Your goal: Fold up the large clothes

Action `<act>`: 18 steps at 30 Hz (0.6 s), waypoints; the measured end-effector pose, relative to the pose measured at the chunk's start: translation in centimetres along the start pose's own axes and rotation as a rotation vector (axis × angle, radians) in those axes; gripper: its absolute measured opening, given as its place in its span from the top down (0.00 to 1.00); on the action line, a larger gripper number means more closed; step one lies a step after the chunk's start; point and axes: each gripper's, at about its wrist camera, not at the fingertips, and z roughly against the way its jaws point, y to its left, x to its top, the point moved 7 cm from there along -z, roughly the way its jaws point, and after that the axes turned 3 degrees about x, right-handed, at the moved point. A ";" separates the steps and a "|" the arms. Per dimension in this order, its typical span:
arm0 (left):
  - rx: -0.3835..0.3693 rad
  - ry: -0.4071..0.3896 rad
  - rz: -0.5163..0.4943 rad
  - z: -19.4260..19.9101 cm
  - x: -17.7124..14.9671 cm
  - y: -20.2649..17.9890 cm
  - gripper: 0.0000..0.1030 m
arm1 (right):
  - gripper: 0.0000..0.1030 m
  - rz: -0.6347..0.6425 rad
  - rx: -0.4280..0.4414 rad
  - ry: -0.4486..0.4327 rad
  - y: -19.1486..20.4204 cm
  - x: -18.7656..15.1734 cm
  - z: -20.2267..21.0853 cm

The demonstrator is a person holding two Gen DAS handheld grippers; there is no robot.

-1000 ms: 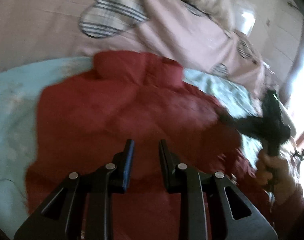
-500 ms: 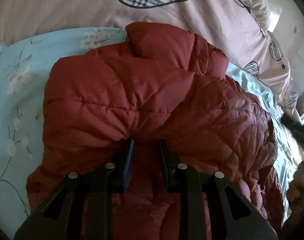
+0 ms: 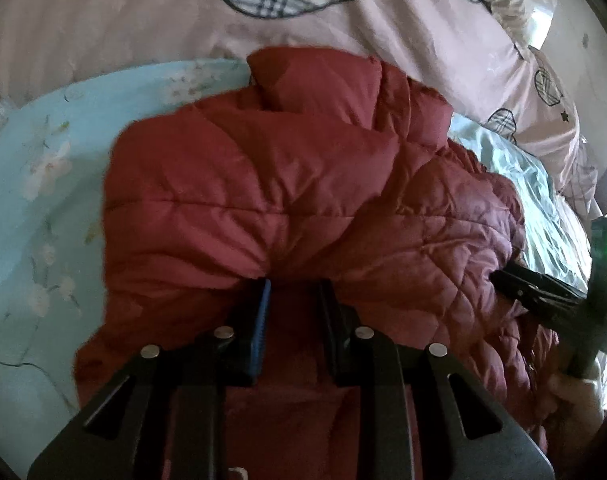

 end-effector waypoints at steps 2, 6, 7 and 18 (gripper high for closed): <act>0.013 -0.006 0.013 0.3 0.0 0.9 0.78 | 0.43 0.011 -0.010 0.004 0.0 0.0 0.0; -0.015 0.032 0.037 -1.1 -0.6 1.9 0.79 | 0.43 0.014 -0.011 0.003 0.0 -0.1 -0.1; -0.017 0.035 0.039 -1.5 -0.8 1.9 0.79 | 0.43 0.015 -0.011 0.003 0.1 -0.1 -0.1; -0.024 0.046 0.057 -2.0 -0.7 2.2 0.80 | 0.42 0.007 -0.006 0.007 0.0 -0.2 -0.5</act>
